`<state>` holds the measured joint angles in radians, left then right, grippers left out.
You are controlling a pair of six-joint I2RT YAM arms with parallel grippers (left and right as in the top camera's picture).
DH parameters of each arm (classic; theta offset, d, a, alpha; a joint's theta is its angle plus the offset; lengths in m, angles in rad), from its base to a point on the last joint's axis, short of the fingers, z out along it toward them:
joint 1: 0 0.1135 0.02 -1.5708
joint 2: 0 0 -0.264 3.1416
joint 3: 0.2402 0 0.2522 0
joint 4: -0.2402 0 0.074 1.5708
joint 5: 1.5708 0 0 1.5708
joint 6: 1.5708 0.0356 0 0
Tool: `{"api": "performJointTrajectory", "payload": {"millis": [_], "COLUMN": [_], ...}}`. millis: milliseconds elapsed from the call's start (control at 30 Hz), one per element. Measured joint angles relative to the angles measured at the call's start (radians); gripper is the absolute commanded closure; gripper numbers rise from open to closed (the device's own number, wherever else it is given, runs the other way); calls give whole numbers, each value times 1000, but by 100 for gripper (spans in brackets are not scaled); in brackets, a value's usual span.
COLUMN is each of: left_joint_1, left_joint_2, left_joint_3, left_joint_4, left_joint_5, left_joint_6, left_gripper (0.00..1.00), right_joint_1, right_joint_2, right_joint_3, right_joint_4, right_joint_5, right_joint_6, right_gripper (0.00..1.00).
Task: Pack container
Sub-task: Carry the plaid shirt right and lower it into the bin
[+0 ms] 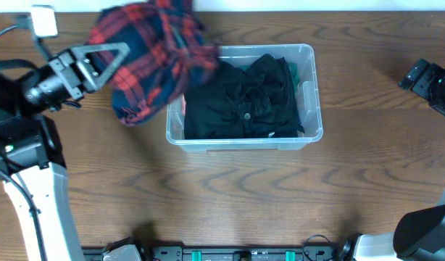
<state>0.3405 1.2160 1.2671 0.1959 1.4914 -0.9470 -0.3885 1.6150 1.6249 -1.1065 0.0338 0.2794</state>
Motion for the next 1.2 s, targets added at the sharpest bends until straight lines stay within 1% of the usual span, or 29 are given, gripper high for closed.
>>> {"api": "performJointTrajectory", "payload": {"millis": [167, 333, 467, 700, 867, 967, 1200], "left_joint_1": [-109, -221, -284, -377, -455, -484, -504], "left_joint_2": [42, 114, 145, 203, 285, 330, 394], "left_joint_3": [0, 0, 0, 0, 0, 0, 0], "left_joint_4": [21, 90, 126, 158, 243, 289, 368], "left_joint_5": [29, 27, 17, -41, -105, -139, -211], "left_joint_6": [-23, -26, -37, -47, -55, -73, -119], "left_gripper": [94, 94, 94, 94, 94, 94, 94], "right_joint_1": [0, 0, 0, 0, 0, 0, 0], "right_joint_2": [0, 0, 0, 0, 0, 0, 0], "right_joint_3": [0, 0, 0, 0, 0, 0, 0], "right_joint_4": [0, 0, 0, 0, 0, 0, 0], "right_joint_5": [0, 0, 0, 0, 0, 0, 0], "right_joint_6": [0, 0, 0, 0, 0, 0, 0], "right_gripper": [1, 1, 1, 1, 1, 1, 1]}}
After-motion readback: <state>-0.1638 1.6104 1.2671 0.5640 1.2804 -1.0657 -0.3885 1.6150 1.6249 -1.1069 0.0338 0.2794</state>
